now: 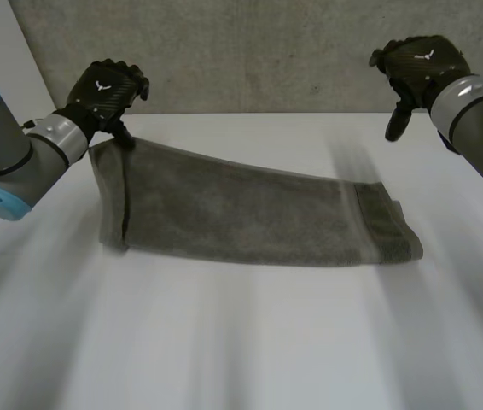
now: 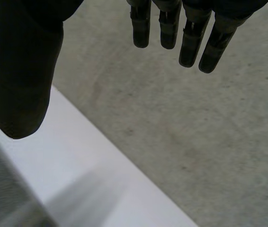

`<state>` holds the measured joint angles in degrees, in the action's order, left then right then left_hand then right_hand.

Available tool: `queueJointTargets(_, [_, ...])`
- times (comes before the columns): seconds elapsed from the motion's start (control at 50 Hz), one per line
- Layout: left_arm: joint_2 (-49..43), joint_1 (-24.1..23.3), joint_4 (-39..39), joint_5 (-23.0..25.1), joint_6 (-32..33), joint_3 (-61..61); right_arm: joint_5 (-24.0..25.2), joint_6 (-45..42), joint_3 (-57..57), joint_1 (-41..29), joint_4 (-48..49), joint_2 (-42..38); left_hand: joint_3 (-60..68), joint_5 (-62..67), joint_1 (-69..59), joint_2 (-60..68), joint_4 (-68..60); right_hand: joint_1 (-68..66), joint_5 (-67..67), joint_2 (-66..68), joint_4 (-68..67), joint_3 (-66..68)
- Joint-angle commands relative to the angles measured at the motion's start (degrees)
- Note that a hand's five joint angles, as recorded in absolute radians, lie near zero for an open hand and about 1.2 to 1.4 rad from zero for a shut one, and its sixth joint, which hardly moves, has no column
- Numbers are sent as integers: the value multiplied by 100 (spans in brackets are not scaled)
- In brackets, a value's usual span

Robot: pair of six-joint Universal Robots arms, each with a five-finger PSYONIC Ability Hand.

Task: Fold the towel.

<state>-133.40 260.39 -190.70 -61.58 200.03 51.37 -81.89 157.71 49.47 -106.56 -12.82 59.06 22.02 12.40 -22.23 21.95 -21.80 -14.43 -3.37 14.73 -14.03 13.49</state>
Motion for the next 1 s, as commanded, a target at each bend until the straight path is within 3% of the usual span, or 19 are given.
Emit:
queueJointTargets(0.02, [-274, 3, 6, 349, -620, -12, 279, -65, 931, 21, 25, 369, -788, -827, 810, -781, 767, 443, 337, -473, 403, -349])
queueJointTargets(0.04, [-274, 3, 6, 349, -623, -13, 279, -65, 933, 22, 25, 369, -794, -832, 815, -786, 772, 443, 337, -473, 403, -349])
queueJointTargets(0.08, [-388, 11, -3, 349, -1384, -56, 305, -74, 1125, 57, 51, 396, -1062, -1101, 1084, -1055, 1041, 443, 337, -473, 403, -349])
queueJointTargets(0.1, [-388, 11, -3, 349, -1388, -56, 305, -74, 1126, 57, 51, 396, -1063, -1101, 1084, -1055, 1041, 443, 337, -473, 403, -349])
queueJointTargets(0.14, [-485, 29, 6, 401, -2262, -144, 332, -82, 1284, 74, 86, 396, -1046, -1084, 1068, -1039, 1025, 443, 337, -473, 403, -349])
queueJointTargets(0.24, [-538, 73, 155, 410, -3214, -232, 411, -83, 1442, 74, 95, 405, -962, -1000, 983, -954, 940, 443, 337, -473, 403, -349])
queueJointTargets(0.42, [-353, 73, 771, 340, -3339, -109, 455, -83, 1618, 74, 104, 413, -928, -966, 950, -921, 907, 443, 337, -473, 403, -349])
queueJointTargets(0.58, [526, -200, 1105, 296, -2829, 954, 455, -83, 1812, 74, 165, 545, -911, -950, 933, -904, 890, 443, 337, -473, 403, -349])
queueJointTargets(0.78, [1605, -858, 421, -556, -1144, 3157, 578, -83, 2242, 74, 332, 800, -928, -966, 950, -921, 907, 443, 337, -473, 403, -349])
queueJointTargets(0.9, [1888, -1061, -11, -653, -737, 3863, 578, -83, 2383, 74, 394, 818, -928, -966, 950, -921, 907, 443, 337, -473, 403, -349])
queueJointTargets(1.0, [1932, -1298, -800, -723, -396, 4478, 587, -83, 2497, 74, 411, 818, -911, -950, 933, -904, 890, 443, 337, -473, 403, -349])
